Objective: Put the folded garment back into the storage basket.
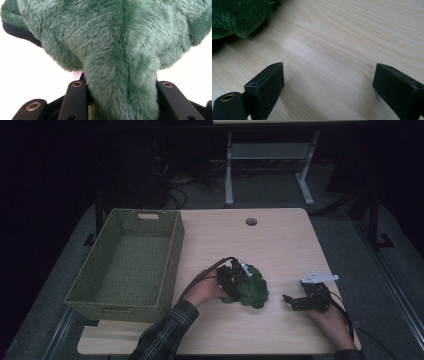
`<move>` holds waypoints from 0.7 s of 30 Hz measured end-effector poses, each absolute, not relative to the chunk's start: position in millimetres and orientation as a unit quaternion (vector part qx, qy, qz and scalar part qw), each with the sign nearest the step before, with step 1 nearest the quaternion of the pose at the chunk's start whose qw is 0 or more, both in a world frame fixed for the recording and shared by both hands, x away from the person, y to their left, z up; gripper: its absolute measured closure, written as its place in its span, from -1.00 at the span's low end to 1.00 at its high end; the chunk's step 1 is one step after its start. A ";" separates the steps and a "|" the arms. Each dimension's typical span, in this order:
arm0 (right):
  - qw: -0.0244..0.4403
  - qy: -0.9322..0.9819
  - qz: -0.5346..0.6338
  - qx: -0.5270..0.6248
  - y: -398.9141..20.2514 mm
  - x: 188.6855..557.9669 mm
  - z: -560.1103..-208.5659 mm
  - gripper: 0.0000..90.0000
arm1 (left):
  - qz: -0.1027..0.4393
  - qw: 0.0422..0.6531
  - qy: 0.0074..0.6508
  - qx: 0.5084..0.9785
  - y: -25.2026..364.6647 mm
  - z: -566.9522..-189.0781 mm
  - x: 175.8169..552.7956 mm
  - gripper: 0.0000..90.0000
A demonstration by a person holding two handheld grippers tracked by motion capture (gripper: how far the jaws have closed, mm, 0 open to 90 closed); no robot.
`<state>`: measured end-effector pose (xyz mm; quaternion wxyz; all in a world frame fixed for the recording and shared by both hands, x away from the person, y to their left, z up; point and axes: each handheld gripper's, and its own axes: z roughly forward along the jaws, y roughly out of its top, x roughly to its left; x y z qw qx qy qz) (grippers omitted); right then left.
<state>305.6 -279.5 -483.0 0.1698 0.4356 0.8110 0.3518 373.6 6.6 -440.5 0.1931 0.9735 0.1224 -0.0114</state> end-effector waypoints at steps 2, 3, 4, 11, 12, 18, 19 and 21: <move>0.170 0.811 0.352 0.436 -279.5 305.6 -482.9 -0.78 | -0.015 0.194 0.125 0.973 7.1 -440.1 374.2 0.37; 0.170 0.811 0.352 0.435 -279.6 305.8 -483.0 -0.78 | -0.017 0.195 0.127 0.972 7.6 -439.6 375.1 0.39; 0.170 0.811 0.352 0.434 -279.6 305.8 -483.0 -0.78 | -0.019 0.195 0.127 0.972 8.2 -439.0 376.0 0.39; 0.170 0.811 0.352 0.435 -279.6 305.8 -483.0 -0.78 | -0.024 0.201 0.138 0.969 10.4 -431.6 374.1 0.40; 0.170 0.811 0.352 0.435 -279.6 305.8 -483.0 -0.78 | -0.024 0.204 0.141 0.968 10.8 -429.1 373.0 0.40; 0.168 0.811 0.352 0.437 -279.4 305.5 -482.9 -0.78 | -0.018 0.212 0.151 0.965 16.4 -410.9 371.5 0.40; 0.168 0.811 0.352 0.437 -279.4 305.5 -482.9 -0.78 | -0.017 0.213 0.151 0.965 17.8 -407.3 371.4 0.39; 0.168 0.811 0.352 0.437 -279.4 305.5 -482.9 -0.78 | -0.012 0.217 0.152 0.964 20.1 -401.7 370.9 0.39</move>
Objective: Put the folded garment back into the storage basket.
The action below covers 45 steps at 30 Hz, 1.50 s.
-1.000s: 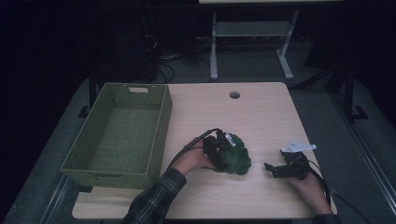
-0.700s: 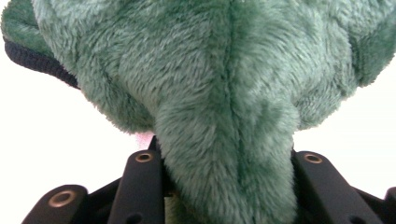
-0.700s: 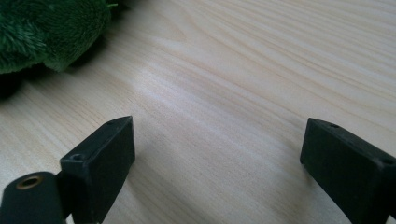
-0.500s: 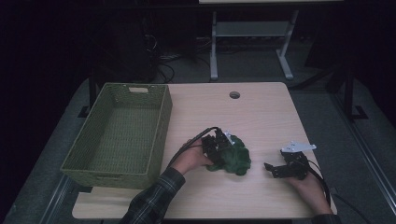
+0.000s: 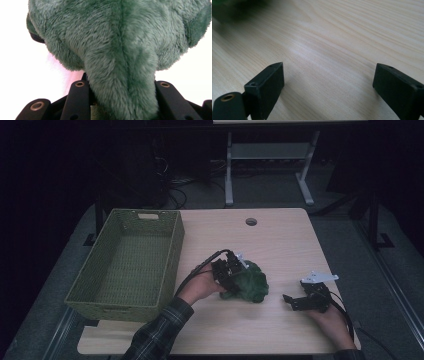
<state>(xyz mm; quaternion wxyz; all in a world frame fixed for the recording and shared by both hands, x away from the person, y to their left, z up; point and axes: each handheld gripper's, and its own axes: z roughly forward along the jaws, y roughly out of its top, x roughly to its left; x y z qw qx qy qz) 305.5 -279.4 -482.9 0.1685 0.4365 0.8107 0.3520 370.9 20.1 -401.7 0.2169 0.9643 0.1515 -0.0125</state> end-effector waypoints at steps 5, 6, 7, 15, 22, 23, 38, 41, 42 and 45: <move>0.168 0.811 0.352 0.437 -279.4 305.5 -482.9 -0.78 | -0.005 0.221 0.157 0.963 28.5 -385.9 369.6 0.39; 0.168 0.811 0.352 0.437 -279.4 305.5 -482.9 -0.78 | -0.003 0.224 0.160 0.961 30.9 -382.2 369.3 0.39; 0.168 0.811 0.352 0.437 -279.4 305.5 -482.9 -0.78 | -0.001 0.224 0.161 0.961 32.5 -379.7 369.2 0.39; 0.168 0.811 0.352 0.437 -279.4 305.5 -482.9 -0.78 | 0.012 0.235 0.183 0.955 51.4 -357.3 370.6 0.39; 0.169 0.811 0.351 0.436 -279.6 305.6 -482.9 -0.79 | 0.021 0.244 0.198 0.949 71.4 -340.7 370.5 0.39; 0.169 0.811 0.351 0.436 -279.6 305.6 -482.9 -0.79 | 0.022 0.245 0.201 0.948 73.5 -339.2 370.4 0.39; 0.170 0.808 0.342 0.448 -279.2 307.5 -483.8 -0.95 | 0.049 0.251 0.238 0.937 119.0 -313.8 371.2 0.38; 0.170 0.808 0.342 0.448 -279.2 307.4 -483.7 -0.95 | 0.057 0.253 0.249 0.933 128.4 -308.4 370.7 0.38; 0.170 0.808 0.342 0.448 -279.2 307.4 -483.8 -0.95 | 0.058 0.251 0.250 0.933 131.0 -306.8 370.8 0.38; 0.170 0.808 0.341 0.449 -279.1 307.3 -483.7 -0.95 | 0.066 0.256 0.261 0.929 142.3 -301.9 370.7 0.38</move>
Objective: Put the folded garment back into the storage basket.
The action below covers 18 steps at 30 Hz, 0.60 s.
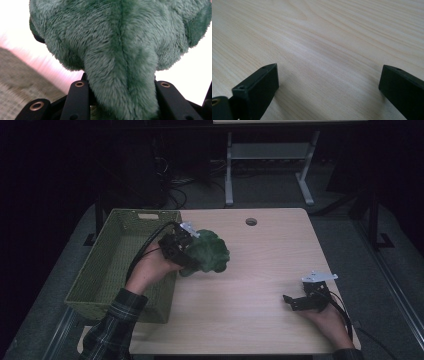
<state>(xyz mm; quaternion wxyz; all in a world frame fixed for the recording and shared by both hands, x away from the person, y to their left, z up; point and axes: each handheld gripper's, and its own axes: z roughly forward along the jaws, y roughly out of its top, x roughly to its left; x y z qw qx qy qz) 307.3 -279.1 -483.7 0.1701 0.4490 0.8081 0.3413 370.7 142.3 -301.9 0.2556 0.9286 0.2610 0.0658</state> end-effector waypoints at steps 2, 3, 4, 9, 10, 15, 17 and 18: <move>0.170 0.809 0.341 0.448 -279.2 307.3 -483.7 -0.95 | 0.070 0.254 0.267 0.927 150.7 -299.1 370.7 0.38; 0.170 0.808 0.341 0.449 -279.1 307.3 -483.7 -0.95 | 0.073 0.252 0.269 0.927 153.8 -298.0 370.6 0.38; 0.170 0.808 0.341 0.449 -279.1 307.3 -483.7 -0.95 | 0.079 0.250 0.274 0.925 160.1 -295.9 369.9 0.38; 0.170 0.808 0.341 0.449 -279.1 307.3 -483.7 -0.95 | 0.094 0.253 0.298 0.915 184.8 -289.3 369.1 0.38; 0.170 0.808 0.341 0.449 -279.1 307.3 -483.7 -0.95 | 0.095 0.252 0.302 0.914 188.4 -288.5 368.9 0.38; 0.170 0.808 0.341 0.448 -279.2 307.4 -483.7 -0.95 | 0.105 0.251 0.322 0.907 207.5 -288.7 368.0 0.38; 0.170 0.808 0.342 0.449 -279.2 307.4 -483.8 -0.95 | 0.116 0.250 0.330 0.903 217.1 -289.3 368.1 0.38; 0.170 0.808 0.342 0.449 -279.2 307.4 -483.8 -0.95 | 0.119 0.250 0.334 0.901 221.4 -289.8 368.1 0.38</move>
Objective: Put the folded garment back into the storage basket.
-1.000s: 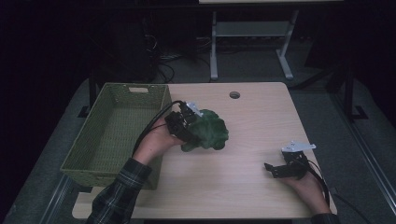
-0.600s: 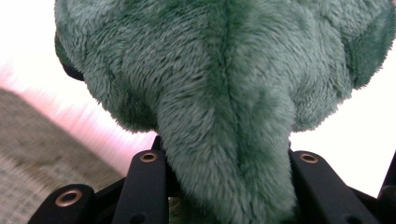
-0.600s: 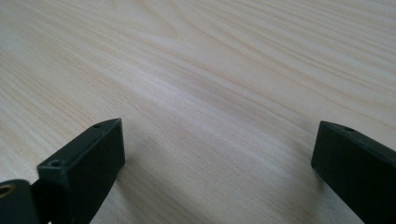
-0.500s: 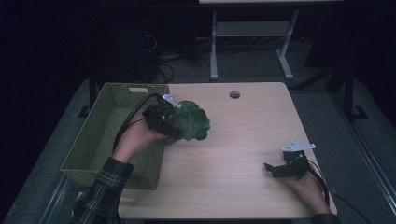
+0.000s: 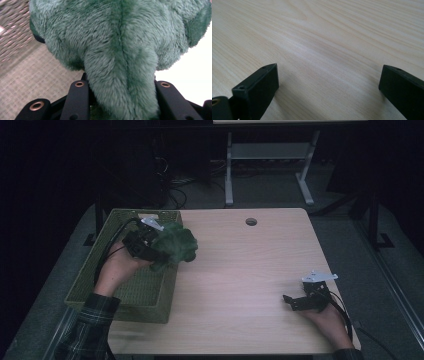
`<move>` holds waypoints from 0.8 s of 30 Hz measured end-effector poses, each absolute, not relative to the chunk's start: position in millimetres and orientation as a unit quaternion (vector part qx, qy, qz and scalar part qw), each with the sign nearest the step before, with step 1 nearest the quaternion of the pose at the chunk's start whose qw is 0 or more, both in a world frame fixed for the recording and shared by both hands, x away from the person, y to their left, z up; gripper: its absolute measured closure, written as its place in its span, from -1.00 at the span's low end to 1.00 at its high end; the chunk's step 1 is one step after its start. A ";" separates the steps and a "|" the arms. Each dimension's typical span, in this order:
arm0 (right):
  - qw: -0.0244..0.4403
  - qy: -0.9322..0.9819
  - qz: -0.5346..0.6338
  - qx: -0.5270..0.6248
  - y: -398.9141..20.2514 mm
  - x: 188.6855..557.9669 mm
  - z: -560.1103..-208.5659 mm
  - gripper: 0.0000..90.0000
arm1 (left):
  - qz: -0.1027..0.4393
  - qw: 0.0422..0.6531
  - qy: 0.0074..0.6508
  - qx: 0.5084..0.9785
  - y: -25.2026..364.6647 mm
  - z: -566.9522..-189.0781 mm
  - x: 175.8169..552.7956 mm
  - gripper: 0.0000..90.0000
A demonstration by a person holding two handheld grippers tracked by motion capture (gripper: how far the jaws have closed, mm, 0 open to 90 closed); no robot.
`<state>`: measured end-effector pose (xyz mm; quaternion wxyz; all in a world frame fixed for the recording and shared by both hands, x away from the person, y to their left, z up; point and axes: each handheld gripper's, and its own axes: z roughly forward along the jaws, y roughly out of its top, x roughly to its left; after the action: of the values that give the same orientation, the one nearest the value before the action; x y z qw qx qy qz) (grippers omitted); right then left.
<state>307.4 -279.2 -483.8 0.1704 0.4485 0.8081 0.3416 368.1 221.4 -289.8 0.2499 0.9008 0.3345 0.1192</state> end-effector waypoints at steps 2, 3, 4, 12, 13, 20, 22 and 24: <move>0.170 0.808 0.341 0.449 -279.1 307.3 -483.7 -0.95 | 0.122 0.252 0.346 0.896 229.2 -290.8 367.8 0.38; 0.170 0.808 0.342 0.449 -279.2 307.4 -483.8 -0.95 | 0.122 0.252 0.350 0.894 233.1 -291.3 367.8 0.38; 0.170 0.808 0.342 0.449 -279.1 307.3 -483.7 -0.95 | 0.124 0.251 0.353 0.893 236.8 -291.9 367.9 0.38; 0.170 0.808 0.341 0.449 -279.2 307.3 -483.7 -0.95 | 0.134 0.251 0.389 0.876 262.8 -300.5 367.0 0.38; 0.170 0.808 0.342 0.448 -279.2 307.4 -483.8 -0.95 | 0.135 0.251 0.392 0.875 265.1 -301.9 366.8 0.38; 0.171 0.808 0.341 0.448 -279.3 307.5 -483.8 -0.95 | 0.149 0.233 0.432 0.859 293.0 -318.8 366.9 0.38; 0.172 0.809 0.342 0.447 -279.4 307.6 -483.8 -0.95 | 0.150 0.229 0.439 0.856 299.4 -324.2 368.0 0.38; 0.172 0.809 0.342 0.447 -279.4 307.7 -483.8 -0.95 | 0.148 0.225 0.446 0.853 304.4 -329.3 368.9 0.38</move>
<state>307.7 -279.4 -483.8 0.1723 0.4466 0.8087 0.3418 368.9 304.4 -329.3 0.2252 0.8535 0.4461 0.1479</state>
